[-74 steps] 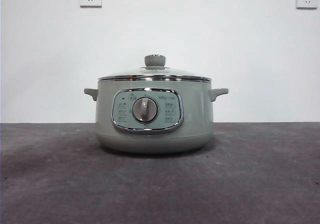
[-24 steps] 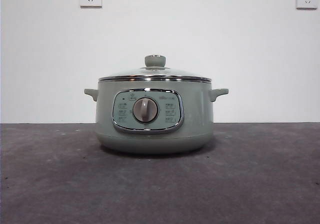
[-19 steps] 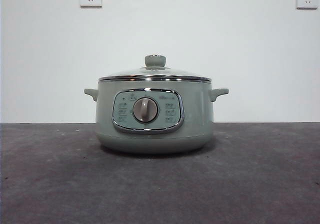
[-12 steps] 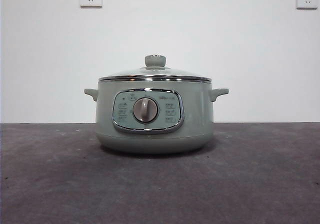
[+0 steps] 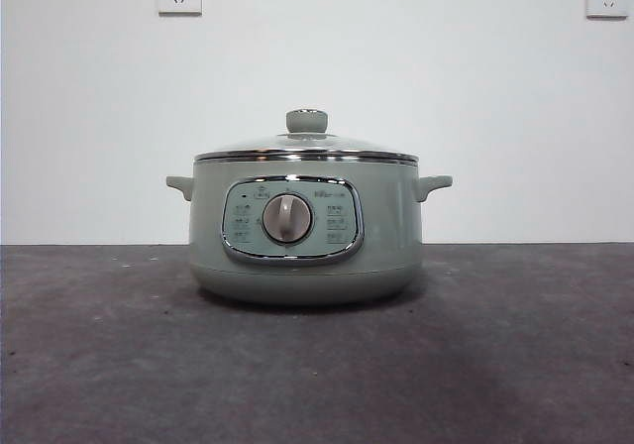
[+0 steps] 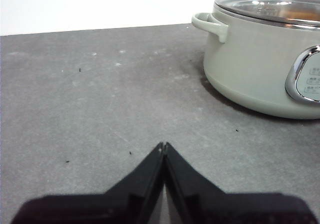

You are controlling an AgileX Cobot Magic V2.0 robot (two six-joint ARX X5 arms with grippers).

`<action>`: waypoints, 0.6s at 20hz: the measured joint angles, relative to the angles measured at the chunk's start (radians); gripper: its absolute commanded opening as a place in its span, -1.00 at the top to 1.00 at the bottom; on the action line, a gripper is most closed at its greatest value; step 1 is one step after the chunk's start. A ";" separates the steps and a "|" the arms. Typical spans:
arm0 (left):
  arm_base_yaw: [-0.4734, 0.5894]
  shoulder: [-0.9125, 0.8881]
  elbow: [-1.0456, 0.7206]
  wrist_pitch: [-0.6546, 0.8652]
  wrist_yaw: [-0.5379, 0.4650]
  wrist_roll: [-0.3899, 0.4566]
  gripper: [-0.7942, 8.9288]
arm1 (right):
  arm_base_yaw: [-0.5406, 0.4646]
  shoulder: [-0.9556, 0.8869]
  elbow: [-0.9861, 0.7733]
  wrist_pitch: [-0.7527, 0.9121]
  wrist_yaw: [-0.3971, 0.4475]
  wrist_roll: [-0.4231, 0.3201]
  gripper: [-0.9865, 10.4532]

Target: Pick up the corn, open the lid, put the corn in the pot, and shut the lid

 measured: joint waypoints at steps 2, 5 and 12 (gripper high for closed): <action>0.000 0.002 0.000 0.000 0.000 0.000 0.84 | -0.097 -0.121 -0.207 0.217 -0.077 0.000 0.83; 0.000 0.002 0.000 0.000 0.000 0.000 0.84 | -0.215 -0.282 -0.425 0.256 -0.140 0.000 0.83; 0.000 0.002 0.000 0.000 0.000 0.000 0.84 | -0.302 -0.439 -0.578 0.224 -0.246 -0.001 0.83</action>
